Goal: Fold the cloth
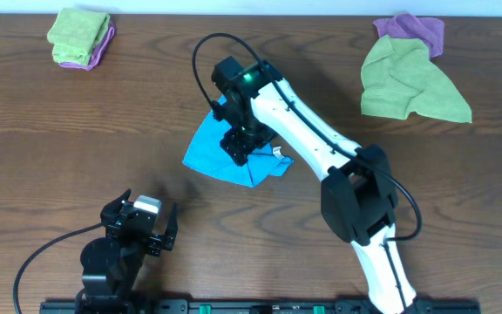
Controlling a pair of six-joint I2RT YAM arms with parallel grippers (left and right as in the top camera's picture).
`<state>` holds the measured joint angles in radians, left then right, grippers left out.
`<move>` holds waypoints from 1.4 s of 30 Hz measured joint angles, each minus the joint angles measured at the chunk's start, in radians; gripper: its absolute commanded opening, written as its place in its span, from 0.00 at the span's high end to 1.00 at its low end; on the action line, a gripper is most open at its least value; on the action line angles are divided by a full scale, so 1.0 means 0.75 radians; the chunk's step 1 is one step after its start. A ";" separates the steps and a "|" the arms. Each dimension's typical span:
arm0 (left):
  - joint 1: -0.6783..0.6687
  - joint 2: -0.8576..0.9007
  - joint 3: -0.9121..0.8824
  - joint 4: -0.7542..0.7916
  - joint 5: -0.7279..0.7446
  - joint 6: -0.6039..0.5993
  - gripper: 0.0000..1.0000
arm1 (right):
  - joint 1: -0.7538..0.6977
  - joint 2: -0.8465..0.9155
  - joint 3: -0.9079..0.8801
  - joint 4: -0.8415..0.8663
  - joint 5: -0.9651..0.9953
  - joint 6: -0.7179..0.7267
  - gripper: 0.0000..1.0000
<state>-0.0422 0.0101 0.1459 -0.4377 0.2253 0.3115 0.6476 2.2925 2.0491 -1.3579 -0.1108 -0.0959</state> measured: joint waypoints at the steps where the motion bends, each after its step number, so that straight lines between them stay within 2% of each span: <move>1: -0.001 0.000 0.000 0.000 0.000 0.000 0.05 | -0.004 0.000 -0.015 0.021 -0.020 0.001 0.25; 7: 0.000 0.000 0.000 0.000 0.000 0.000 0.05 | -0.038 0.000 -0.157 0.172 -0.200 0.005 0.33; 9: -0.001 0.000 0.000 0.000 0.000 0.000 0.05 | -0.042 0.000 -0.171 0.191 -0.232 0.008 0.46; 10: 0.000 0.000 0.000 0.000 0.000 0.000 0.05 | -0.043 0.000 -0.171 0.202 -0.240 0.001 0.48; 13: -0.001 0.000 0.000 0.000 0.000 0.000 0.05 | -0.054 0.000 -0.171 0.223 -0.269 0.002 0.48; 16: -0.001 0.000 0.000 0.000 0.000 0.000 0.05 | -0.065 0.000 -0.171 0.237 -0.283 0.003 0.35; 21: 0.000 0.000 0.000 0.000 0.000 0.000 0.05 | -0.070 0.000 -0.182 0.264 -0.285 0.000 0.35; 24: -0.001 0.000 0.000 0.000 0.000 0.000 0.05 | -0.071 0.000 -0.214 0.288 -0.282 0.006 0.38; 26: 0.000 0.000 0.000 0.000 0.000 0.000 0.05 | -0.073 0.000 -0.242 0.310 -0.281 0.017 0.44; 29: 0.000 0.000 0.000 0.000 0.000 0.000 0.05 | -0.073 0.000 -0.271 0.324 -0.281 0.033 0.64; 31: -0.001 0.000 0.000 0.000 0.000 0.000 0.05 | -0.073 0.000 -0.275 0.340 -0.280 0.045 0.68; 34: 0.000 0.000 0.000 0.000 0.000 0.000 0.05 | -0.073 0.000 -0.275 0.365 -0.281 0.061 0.68; 36: -0.001 0.000 0.000 0.000 0.000 0.000 0.05 | -0.073 0.000 -0.275 0.385 -0.281 0.075 0.74; 39: -0.001 0.000 0.000 0.000 0.000 0.000 0.05 | -0.073 0.000 -0.274 0.392 -0.281 0.111 0.93; 41: 0.000 0.000 0.000 0.000 0.000 0.000 0.05 | -0.073 0.000 -0.265 0.389 -0.281 0.117 0.99; 42: -0.001 0.000 0.000 0.000 0.000 0.000 0.05 | -0.073 0.000 -0.257 0.388 -0.281 0.120 0.98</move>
<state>-0.0425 0.0101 0.1459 -0.4377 0.2253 0.3115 0.5930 2.2925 1.8561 -1.0668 -0.3214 -0.0063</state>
